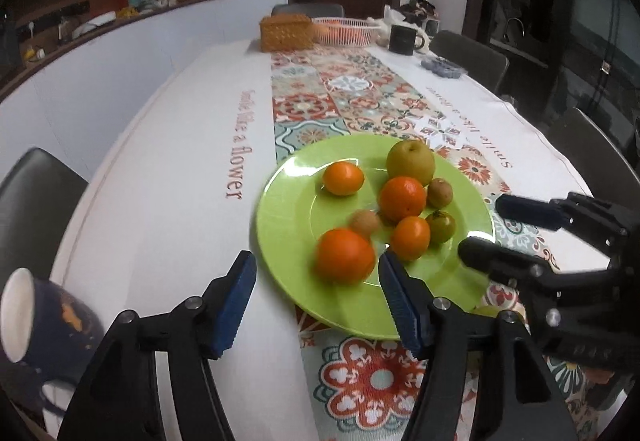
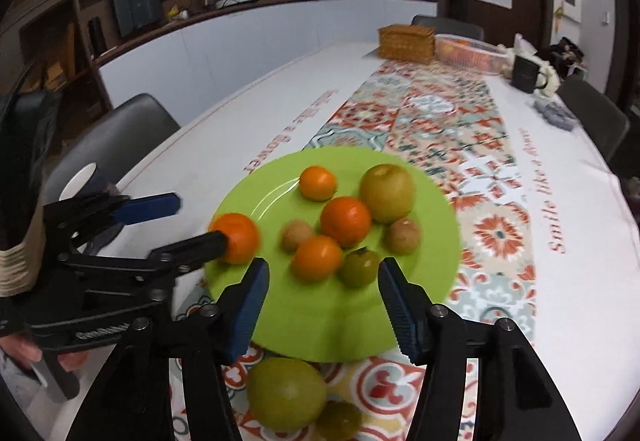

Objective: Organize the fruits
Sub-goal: 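Open both tools to release the oranges onto the plate, then withdraw both tools and move them toward the large green apple and small green fruit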

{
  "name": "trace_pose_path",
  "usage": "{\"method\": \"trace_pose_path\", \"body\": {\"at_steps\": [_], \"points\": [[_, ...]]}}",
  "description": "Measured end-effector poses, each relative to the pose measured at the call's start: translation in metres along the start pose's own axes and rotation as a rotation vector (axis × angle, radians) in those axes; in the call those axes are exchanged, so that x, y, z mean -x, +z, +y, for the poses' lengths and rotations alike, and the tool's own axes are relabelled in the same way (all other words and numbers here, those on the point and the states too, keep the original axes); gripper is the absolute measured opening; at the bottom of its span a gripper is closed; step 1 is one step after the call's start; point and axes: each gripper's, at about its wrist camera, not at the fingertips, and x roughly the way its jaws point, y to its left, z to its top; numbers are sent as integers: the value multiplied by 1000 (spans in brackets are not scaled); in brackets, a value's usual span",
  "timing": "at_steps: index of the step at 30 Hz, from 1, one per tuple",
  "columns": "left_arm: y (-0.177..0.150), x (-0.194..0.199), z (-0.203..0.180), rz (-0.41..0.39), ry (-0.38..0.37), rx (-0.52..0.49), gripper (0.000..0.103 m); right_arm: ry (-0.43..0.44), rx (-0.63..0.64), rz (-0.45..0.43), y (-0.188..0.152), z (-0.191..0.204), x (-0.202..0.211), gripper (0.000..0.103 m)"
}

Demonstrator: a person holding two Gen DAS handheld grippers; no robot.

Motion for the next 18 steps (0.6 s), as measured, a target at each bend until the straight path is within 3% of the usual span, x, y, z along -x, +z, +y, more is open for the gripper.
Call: {"method": "trace_pose_path", "body": {"at_steps": [7,18], "points": [[-13,50,-21,-89,68,-24,78,-41,31,-87,-15,1,51,58],[-37,119,-50,-189,96,-64,88,-74,89,-161,-40,8,117,58]]}}
